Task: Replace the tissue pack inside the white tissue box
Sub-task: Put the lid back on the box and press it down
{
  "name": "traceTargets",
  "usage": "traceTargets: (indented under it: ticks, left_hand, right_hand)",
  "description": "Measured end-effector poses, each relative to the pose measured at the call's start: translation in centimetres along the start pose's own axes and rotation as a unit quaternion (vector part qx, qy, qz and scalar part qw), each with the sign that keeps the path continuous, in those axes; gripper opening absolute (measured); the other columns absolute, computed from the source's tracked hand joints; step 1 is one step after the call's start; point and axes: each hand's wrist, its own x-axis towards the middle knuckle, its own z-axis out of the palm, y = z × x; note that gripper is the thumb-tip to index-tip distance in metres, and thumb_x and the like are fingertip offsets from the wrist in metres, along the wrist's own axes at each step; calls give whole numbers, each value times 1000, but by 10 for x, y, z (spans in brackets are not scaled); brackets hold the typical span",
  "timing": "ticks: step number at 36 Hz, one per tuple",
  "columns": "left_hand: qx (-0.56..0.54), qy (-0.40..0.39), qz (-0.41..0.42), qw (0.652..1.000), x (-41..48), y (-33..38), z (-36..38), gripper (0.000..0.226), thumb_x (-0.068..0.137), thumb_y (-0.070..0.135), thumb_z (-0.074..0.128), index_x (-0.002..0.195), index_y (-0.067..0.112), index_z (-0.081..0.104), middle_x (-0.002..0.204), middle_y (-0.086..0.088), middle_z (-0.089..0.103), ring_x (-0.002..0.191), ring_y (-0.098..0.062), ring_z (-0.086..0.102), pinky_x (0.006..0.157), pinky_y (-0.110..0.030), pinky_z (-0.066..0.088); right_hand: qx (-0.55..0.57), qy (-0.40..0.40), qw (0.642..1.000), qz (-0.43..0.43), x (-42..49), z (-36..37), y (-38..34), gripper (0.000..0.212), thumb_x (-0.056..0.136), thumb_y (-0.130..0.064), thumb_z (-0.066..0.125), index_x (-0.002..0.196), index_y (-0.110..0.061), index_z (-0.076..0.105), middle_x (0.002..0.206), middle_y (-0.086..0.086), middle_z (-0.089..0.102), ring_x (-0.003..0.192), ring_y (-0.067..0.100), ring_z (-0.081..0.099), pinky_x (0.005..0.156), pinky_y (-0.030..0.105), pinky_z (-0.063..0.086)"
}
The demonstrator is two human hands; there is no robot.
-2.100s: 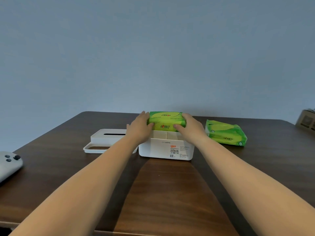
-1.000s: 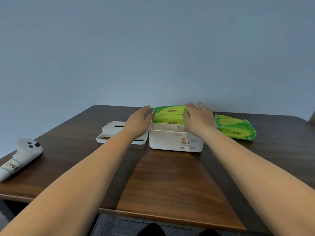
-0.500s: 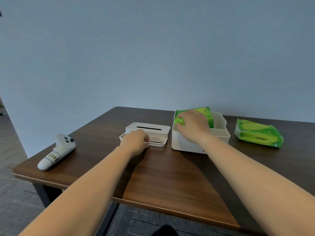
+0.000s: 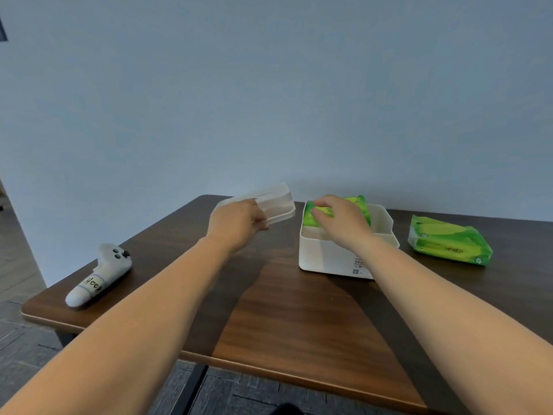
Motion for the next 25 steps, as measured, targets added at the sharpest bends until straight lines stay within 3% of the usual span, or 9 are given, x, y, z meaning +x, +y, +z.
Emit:
traceTargets:
  ticks: [4, 9, 12, 14, 18, 22, 25]
  left_hand:
    - [-15, 5, 40, 999, 10, 30, -7, 22, 91, 35, 58, 104, 26, 73, 103, 4, 64, 98, -20, 59, 66, -26, 29]
    - [-39, -1, 96, 995, 19, 72, -1, 23, 91, 34, 57, 104, 25, 73, 103, 3, 64, 98, -20, 60, 66, -26, 33]
    - [-37, -4, 123, 992, 23, 94, 7, 23, 91, 34, 56, 106, 26, 73, 103, 3, 64, 98, -20, 60, 66, -27, 35]
    - [-35, -2, 134, 990, 25, 105, 11, 23, 92, 33, 56, 107, 27, 73, 103, 4, 64, 96, -21, 60, 65, -27, 35]
    - [-32, -4, 151, 988, 26, 122, 20, 25, 93, 33, 54, 107, 27, 73, 103, 4, 64, 94, -22, 61, 64, -29, 39]
    - [-25, -5, 163, 986, 25, 132, 28, 26, 93, 33, 53, 110, 28, 72, 105, 4, 64, 97, -23, 61, 63, -27, 32]
    - [-44, -8, 150, 988, 24, 132, 36, 26, 92, 34, 55, 113, 31, 70, 108, 6, 64, 105, -20, 58, 67, -26, 35]
  right_hand:
    - [85, 45, 995, 40, 1, -18, -1, 31, 97, -32, 47, 115, -13, 64, 116, 0, 65, 109, 17, 58, 85, 25, 39]
    - [182, 65, 972, 135, -4, -43, 11, 34, 94, -42, 50, 104, -11, 62, 93, 3, 68, 89, 28, 71, 86, 47, 55]
    - [198, 69, 964, 163, -10, -55, 22, 39, 92, -41, 54, 109, -6, 63, 74, -1, 64, 79, 27, 71, 87, 47, 56]
    - [191, 75, 962, 178, -14, -61, 29, 42, 90, -41, 58, 113, -6, 63, 73, -1, 64, 70, 21, 66, 88, 47, 55]
    - [171, 89, 964, 185, -20, -70, 35, 18, 90, -29, 60, 96, -14, 66, 72, -1, 62, 68, 23, 64, 85, 43, 55]
    - [169, 91, 963, 188, -22, -74, 43, 2, 93, -16, 56, 91, -17, 57, 72, -6, 54, 56, 12, 55, 62, 26, 49]
    - [177, 89, 959, 203, -21, -70, 51, 3, 93, -13, 55, 92, -14, 57, 82, 2, 57, 56, 11, 55, 73, 36, 56]
